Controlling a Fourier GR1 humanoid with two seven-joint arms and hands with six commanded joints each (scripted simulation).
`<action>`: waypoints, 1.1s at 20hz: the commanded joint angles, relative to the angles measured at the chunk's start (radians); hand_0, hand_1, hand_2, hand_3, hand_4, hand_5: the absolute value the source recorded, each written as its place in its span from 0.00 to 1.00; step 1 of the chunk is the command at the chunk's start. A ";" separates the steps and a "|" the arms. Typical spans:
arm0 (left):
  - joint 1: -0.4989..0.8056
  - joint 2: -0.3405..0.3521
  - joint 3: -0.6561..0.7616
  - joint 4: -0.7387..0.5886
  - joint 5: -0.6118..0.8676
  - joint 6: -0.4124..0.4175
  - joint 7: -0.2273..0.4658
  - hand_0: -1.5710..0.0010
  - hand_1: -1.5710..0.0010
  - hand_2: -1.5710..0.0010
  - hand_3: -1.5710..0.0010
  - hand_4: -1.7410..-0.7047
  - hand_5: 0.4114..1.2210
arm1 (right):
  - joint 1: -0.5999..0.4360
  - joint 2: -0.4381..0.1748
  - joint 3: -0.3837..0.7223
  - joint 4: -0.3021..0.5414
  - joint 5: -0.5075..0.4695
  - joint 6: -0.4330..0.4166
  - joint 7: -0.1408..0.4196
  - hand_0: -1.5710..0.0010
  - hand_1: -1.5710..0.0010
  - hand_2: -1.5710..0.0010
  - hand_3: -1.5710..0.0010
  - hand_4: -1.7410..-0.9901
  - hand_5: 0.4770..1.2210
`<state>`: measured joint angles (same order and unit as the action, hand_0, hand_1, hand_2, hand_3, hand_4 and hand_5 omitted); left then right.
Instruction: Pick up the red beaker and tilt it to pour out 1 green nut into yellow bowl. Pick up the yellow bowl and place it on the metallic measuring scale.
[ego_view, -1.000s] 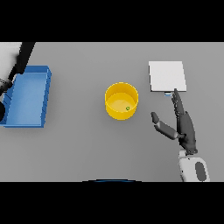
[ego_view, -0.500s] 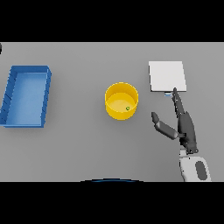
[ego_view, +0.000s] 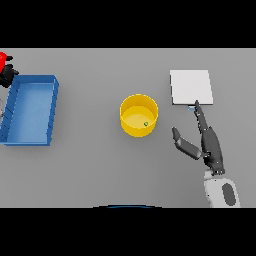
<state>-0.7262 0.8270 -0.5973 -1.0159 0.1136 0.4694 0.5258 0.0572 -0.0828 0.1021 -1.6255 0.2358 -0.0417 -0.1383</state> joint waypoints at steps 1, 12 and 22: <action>0.018 0.001 -0.012 -0.025 0.000 0.025 0.025 0.00 0.00 0.00 0.06 0.00 1.00 | 0.001 -0.003 -0.001 0.000 0.006 -0.004 0.001 1.00 1.00 1.00 1.00 0.70 0.25; 0.094 0.052 -0.112 -0.125 0.075 -0.024 0.068 0.07 0.25 0.24 0.28 0.49 0.48 | 0.027 -0.006 -0.003 -0.019 -0.007 0.003 -0.019 1.00 1.00 1.00 1.00 0.74 0.25; 0.110 0.102 -0.097 -0.181 0.171 -0.193 0.040 0.90 0.92 0.92 0.92 0.91 0.33 | 0.027 0.003 0.011 -0.026 0.015 -0.007 0.023 1.00 1.00 1.00 1.00 0.74 0.25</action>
<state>-0.6162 0.9287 -0.6939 -1.1968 0.2843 0.2768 0.5646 0.0838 -0.0800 0.1128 -1.6520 0.2512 -0.0493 -0.1146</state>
